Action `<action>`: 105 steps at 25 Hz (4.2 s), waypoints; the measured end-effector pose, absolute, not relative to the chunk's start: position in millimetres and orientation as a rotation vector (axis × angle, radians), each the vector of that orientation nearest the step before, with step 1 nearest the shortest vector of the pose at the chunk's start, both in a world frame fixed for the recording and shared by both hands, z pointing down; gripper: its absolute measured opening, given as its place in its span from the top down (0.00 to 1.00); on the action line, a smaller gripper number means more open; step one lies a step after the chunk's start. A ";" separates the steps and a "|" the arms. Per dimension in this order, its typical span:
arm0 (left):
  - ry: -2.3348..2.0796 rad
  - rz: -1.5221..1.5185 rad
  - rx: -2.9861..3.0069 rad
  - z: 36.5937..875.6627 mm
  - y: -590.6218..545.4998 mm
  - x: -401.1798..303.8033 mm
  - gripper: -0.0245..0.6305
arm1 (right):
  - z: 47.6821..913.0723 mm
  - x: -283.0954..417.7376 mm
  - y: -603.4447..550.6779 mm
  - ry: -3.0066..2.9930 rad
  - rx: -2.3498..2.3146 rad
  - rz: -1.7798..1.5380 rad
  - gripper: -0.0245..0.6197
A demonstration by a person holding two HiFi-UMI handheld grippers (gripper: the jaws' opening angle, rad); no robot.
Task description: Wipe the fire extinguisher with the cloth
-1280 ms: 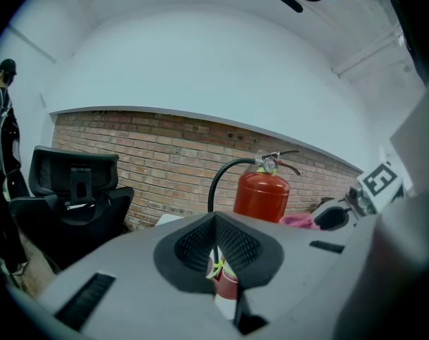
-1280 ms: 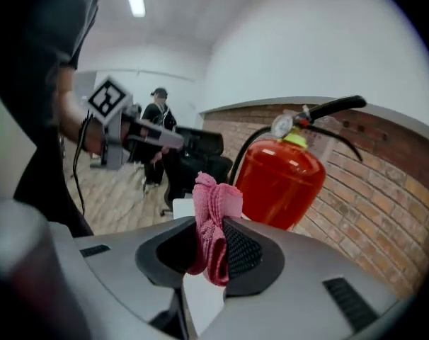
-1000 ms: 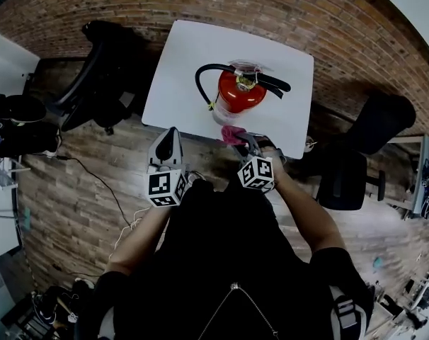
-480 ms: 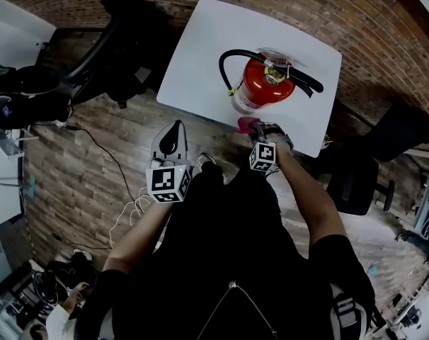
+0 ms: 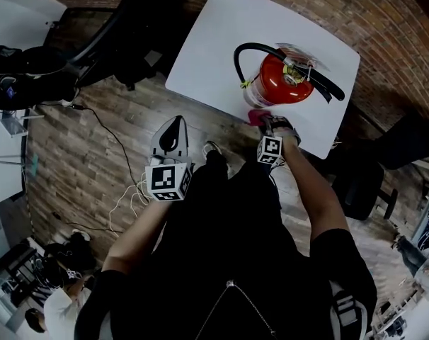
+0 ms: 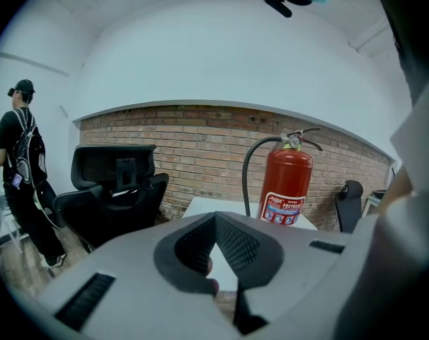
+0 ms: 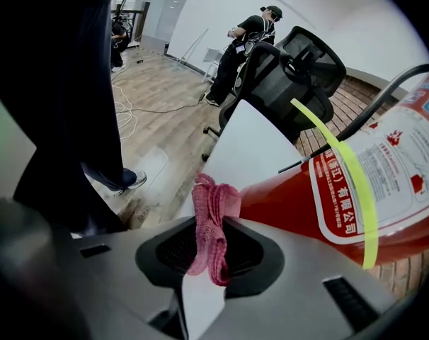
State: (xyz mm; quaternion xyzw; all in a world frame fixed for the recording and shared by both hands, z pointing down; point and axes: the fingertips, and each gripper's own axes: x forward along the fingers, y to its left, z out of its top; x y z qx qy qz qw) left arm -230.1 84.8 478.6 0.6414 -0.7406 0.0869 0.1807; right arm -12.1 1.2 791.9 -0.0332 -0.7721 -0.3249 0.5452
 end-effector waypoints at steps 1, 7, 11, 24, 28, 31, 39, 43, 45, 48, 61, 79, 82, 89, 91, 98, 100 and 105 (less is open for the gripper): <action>-2.093 0.248 1.804 479.9 86.0 -230.9 0.92 | 794.7 -13.1 0.6 -1.830 -0.080 -0.773 0.80; -2.103 0.255 1.781 483.8 88.2 -234.9 0.92 | 796.9 -21.0 -10.7 -1.819 -0.029 -0.810 0.80; -2.105 0.256 1.787 483.2 86.8 -235.2 0.92 | 791.6 -21.8 -18.7 -1.806 0.048 -0.848 0.80; -2.076 0.233 1.854 475.3 78.8 -224.9 0.92 | 742.0 -25.2 -24.5 -1.815 0.203 -0.916 0.80; -2.064 0.226 1.878 472.6 76.3 -221.0 0.92 | 728.9 -25.6 -24.3 -1.828 0.232 -0.908 0.80; -2.056 0.226 1.894 471.1 75.2 -217.7 0.92 | 720.2 -26.3 -24.1 -1.837 0.251 -0.911 0.80; -2.044 0.201 1.915 467.8 73.5 -213.3 0.92 | 694.0 -28.7 -23.1 -1.841 0.291 -0.929 0.80; -2.040 0.186 1.919 466.1 74.0 -211.2 0.92 | 682.8 -28.9 -22.6 -1.840 0.305 -0.939 0.80; -2.039 0.179 1.921 465.5 74.1 -211.2 0.92 | 676.9 -29.3 -22.5 -1.839 0.312 -0.942 0.80; -2.035 0.176 1.923 466.1 74.4 -211.7 0.92 | 668.4 -30.0 -22.3 -1.838 0.325 -0.948 0.80; -2.016 0.161 1.958 463.1 72.0 -208.9 0.92 | 633.1 -35.4 -20.9 -1.849 0.380 -0.980 0.80; -1.996 0.127 2.005 453.6 71.7 -204.5 0.92 | 565.3 -34.6 -17.1 -1.842 0.475 -1.042 0.80; -1.994 0.122 2.011 452.0 71.3 -204.6 0.92 | 553.7 -36.0 -16.6 -1.842 0.492 -1.051 0.80; -1.964 0.098 2.035 449.3 72.8 -203.0 0.92 | 525.6 -37.9 -15.6 -1.822 0.541 -1.084 0.80; -1.956 0.098 2.050 448.5 73.8 -202.0 0.92 | 518.8 -38.6 -15.4 -1.813 0.554 -1.099 0.80; -2.000 0.074 2.041 440.4 84.5 -195.3 0.92 | 501.9 -37.5 -12.5 -1.794 0.565 -1.140 0.80; -2.017 0.072 2.032 438.0 89.8 -190.0 0.92 | 497.2 -37.5 -12.5 -1.795 0.566 -1.150 0.80; -2.059 0.076 2.001 427.6 113.0 -172.1 0.92 | 473.5 -37.6 -10.4 -1.792 0.578 -1.206 0.80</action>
